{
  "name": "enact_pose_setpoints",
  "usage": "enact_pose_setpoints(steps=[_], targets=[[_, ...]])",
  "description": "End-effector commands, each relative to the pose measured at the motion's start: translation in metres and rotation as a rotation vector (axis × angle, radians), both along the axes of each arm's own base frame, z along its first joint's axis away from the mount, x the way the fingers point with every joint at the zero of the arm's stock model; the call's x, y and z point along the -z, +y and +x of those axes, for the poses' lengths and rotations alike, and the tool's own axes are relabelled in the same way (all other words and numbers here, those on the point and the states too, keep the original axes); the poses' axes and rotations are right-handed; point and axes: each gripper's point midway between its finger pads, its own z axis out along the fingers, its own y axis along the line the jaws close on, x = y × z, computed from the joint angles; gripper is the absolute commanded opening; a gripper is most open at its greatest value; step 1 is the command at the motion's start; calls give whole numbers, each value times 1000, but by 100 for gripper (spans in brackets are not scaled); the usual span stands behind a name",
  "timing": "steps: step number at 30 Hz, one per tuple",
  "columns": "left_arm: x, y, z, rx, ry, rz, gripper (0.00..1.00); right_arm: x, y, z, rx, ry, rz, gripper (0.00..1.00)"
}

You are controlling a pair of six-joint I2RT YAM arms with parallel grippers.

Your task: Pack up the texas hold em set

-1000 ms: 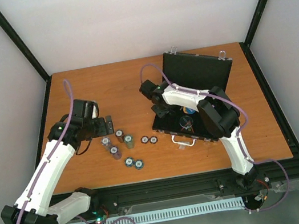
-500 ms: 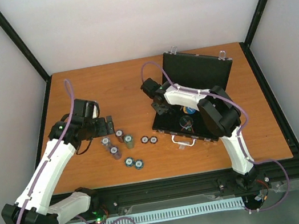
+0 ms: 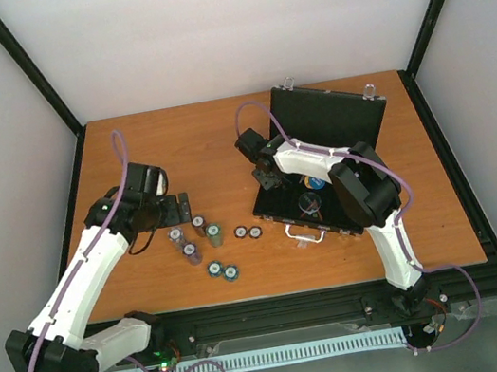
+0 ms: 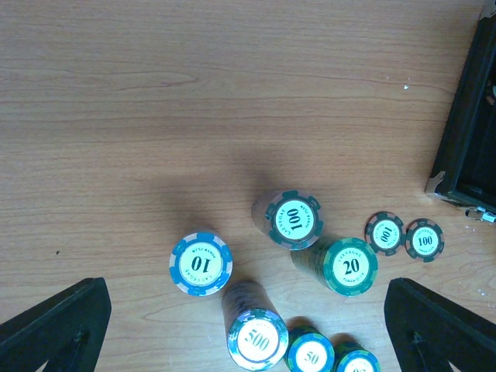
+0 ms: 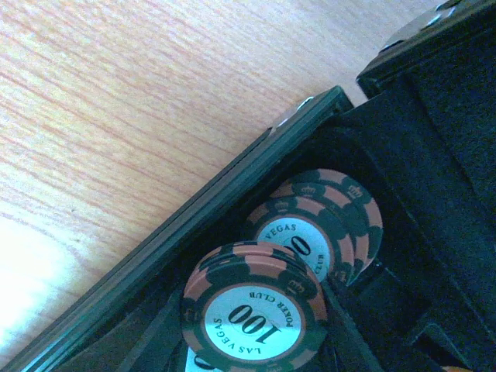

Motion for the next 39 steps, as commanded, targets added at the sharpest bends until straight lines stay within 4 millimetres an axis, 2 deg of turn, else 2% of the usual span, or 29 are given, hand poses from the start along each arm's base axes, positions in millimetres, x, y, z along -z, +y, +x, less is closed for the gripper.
enact_pose_setpoints(steps=[1,6,13,26,33,39], targets=[[-5,-4,6,-5,-19,-16,99,-17,2,1,-5,-2,28,28],[-2,-6,8,-4,-14,-20,99,-13,4,-10,-2,47,55,28],[-2,-7,10,-1,-12,-21,99,2,5,-9,-3,78,36,30],[-1,-6,9,-3,-11,-17,99,13,-1,-10,5,91,0,35],[-2,-6,8,-3,-10,-18,99,16,-3,-11,13,93,-14,39],[-3,-4,6,-4,-14,-15,99,12,-4,-12,21,79,5,48]])
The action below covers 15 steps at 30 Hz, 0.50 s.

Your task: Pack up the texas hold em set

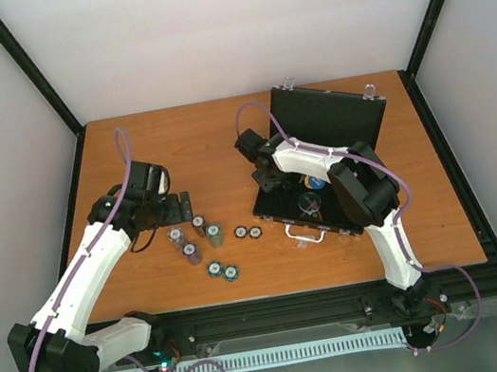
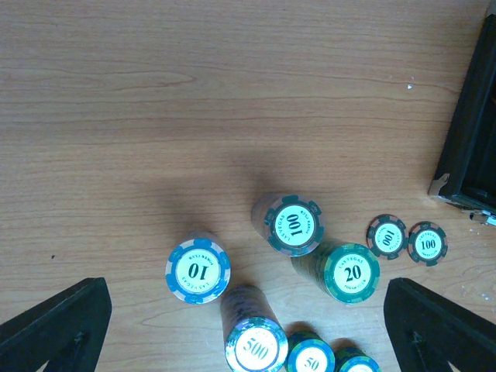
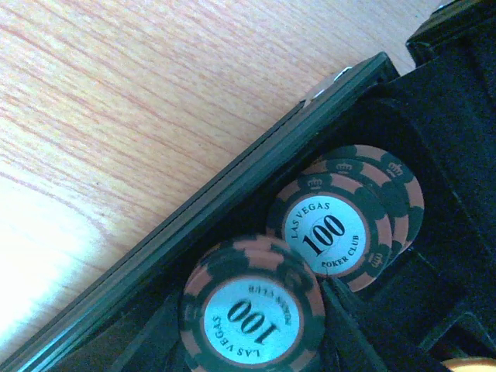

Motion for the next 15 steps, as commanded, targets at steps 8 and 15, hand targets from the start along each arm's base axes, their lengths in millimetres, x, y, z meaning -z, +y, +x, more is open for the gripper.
enact_pose_setpoints(steps=[8,15], targets=[[-10,-3,3,-1,-32,-19,99,0,-9,3,30,-20,-23,60],[-11,-3,4,2,-37,-16,99,-14,-5,6,15,-44,2,63]])
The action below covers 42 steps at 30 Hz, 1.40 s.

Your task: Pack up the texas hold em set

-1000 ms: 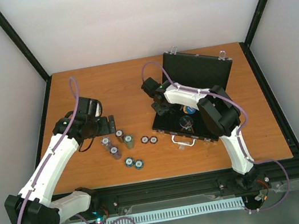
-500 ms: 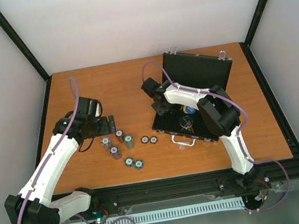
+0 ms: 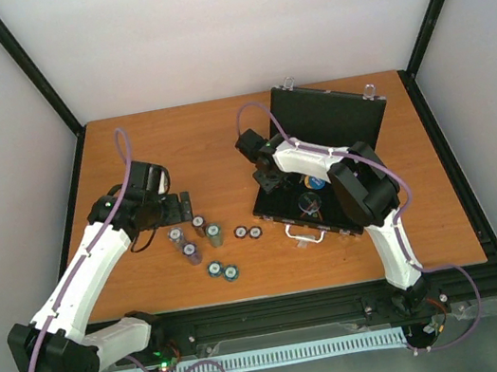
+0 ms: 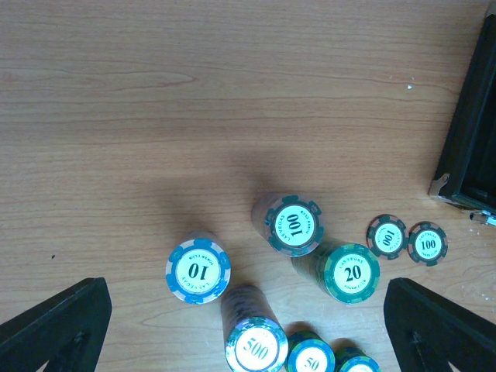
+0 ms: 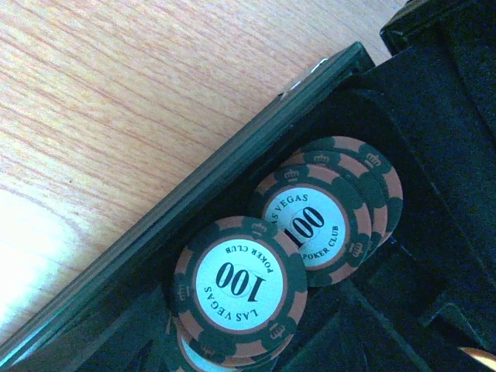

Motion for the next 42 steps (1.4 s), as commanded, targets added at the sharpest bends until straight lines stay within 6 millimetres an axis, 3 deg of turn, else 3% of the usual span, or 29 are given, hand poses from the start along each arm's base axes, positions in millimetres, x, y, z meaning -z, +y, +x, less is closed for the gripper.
enact_pose_setpoints(steps=[1,13,18,21,24,29,42], targets=[[-11,-2,4,1,-38,-16,99,-17,2,5,-6,-35,29,64],[-17,-4,8,6,-51,-18,99,-58,7,-3,-12,-41,102,77],[-17,-5,8,9,-51,-20,99,-60,9,-13,27,20,138,70],[-17,-5,8,9,-52,-22,99,-59,6,-16,95,65,179,55],[-17,-6,9,11,-54,-22,99,-56,7,-20,179,115,274,47],[-15,-6,11,16,-49,-13,99,-50,8,-22,310,166,389,46],[-19,-8,16,42,-60,-5,99,-42,3,-23,456,173,430,48]])
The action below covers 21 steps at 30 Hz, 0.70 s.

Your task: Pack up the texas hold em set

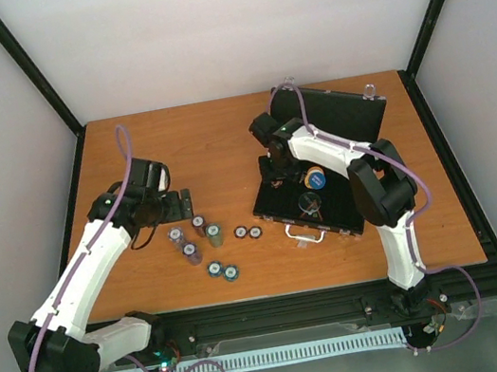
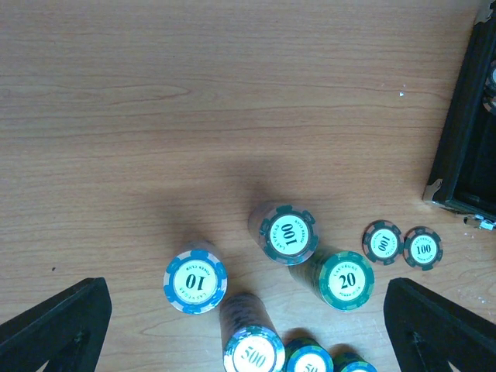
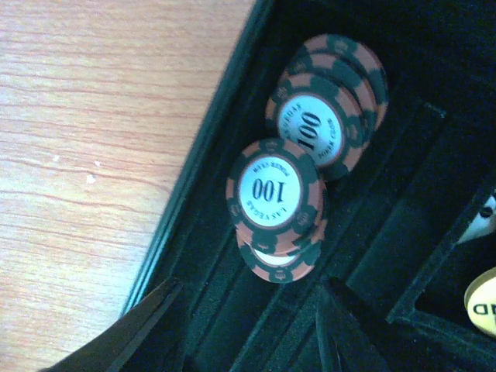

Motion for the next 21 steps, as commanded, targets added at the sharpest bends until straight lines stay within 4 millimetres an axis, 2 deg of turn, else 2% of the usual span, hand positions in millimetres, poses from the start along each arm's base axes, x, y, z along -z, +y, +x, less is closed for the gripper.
enact_pose_setpoints(steps=[1,11,14,21], targets=[[-14,-7,11,25,-44,-14,99,-9,-6,-1,80,-10,34,48],[-3,-12,13,30,-17,-26,99,-20,-37,-3,-38,-81,-148,46],[0,-13,13,27,-13,-34,99,-22,-41,-7,-54,-84,-152,46],[1,-12,11,15,-13,-45,99,-5,-36,-15,-127,-51,-153,41]])
